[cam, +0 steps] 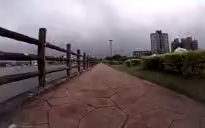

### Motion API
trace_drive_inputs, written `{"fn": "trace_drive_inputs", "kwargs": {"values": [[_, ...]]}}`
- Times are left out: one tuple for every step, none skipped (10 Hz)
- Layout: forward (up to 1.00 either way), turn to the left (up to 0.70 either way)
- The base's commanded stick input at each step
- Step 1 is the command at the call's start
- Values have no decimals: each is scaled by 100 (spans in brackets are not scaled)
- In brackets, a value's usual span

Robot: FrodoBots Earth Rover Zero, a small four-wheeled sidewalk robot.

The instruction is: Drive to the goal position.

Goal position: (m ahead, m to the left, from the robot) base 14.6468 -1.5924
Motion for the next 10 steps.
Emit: {"fn": "trace_drive_inputs", "kwargs": {"values": [[100, 0], [100, 0], [100, 0], [100, 0], [100, 0], [100, 0], [100, 0], [100, 0], [100, 0], [100, 0]]}}
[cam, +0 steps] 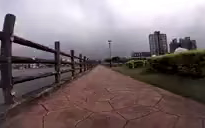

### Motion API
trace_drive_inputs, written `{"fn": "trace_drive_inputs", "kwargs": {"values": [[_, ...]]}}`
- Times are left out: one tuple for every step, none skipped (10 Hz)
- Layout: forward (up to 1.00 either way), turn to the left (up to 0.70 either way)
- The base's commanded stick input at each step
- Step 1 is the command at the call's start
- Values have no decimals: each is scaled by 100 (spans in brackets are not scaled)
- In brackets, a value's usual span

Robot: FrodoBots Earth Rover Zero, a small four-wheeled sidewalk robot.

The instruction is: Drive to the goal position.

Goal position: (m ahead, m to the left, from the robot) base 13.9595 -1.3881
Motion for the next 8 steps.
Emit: {"fn": "trace_drive_inputs", "kwargs": {"values": [[100, 0], [100, 0], [100, 0], [100, 0], [100, 0], [100, 0], [100, 0], [100, 0]]}}
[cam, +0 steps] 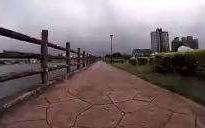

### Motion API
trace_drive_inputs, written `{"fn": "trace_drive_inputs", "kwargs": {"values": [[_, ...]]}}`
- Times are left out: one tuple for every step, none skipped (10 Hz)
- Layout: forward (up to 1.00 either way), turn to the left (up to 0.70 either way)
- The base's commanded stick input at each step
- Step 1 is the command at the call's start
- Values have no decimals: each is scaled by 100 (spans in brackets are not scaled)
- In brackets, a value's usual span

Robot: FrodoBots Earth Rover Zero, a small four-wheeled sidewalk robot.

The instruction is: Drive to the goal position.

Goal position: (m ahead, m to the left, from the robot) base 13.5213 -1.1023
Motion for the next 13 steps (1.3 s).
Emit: {"fn": "trace_drive_inputs", "kwargs": {"values": [[100, 0], [100, 0], [100, 0], [100, 0], [100, 0], [100, 0], [100, 0], [100, 0], [100, 0], [100, 0], [100, 0], [100, 0], [100, 0]]}}
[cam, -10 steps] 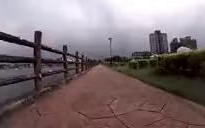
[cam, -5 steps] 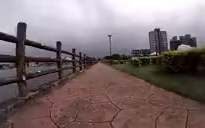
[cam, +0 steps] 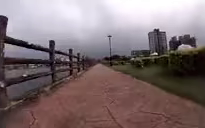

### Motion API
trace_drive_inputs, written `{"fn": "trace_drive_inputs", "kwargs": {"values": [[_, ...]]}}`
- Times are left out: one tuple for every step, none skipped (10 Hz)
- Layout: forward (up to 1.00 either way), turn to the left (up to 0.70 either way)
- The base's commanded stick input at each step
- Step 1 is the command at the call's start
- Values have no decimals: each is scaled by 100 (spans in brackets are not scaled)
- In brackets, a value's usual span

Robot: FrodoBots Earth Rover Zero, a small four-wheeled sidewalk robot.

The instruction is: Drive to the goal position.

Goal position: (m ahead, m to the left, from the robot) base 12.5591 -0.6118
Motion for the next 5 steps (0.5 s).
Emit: {"fn": "trace_drive_inputs", "kwargs": {"values": [[100, 0], [100, 0], [100, 0], [100, 0], [100, 0]]}}
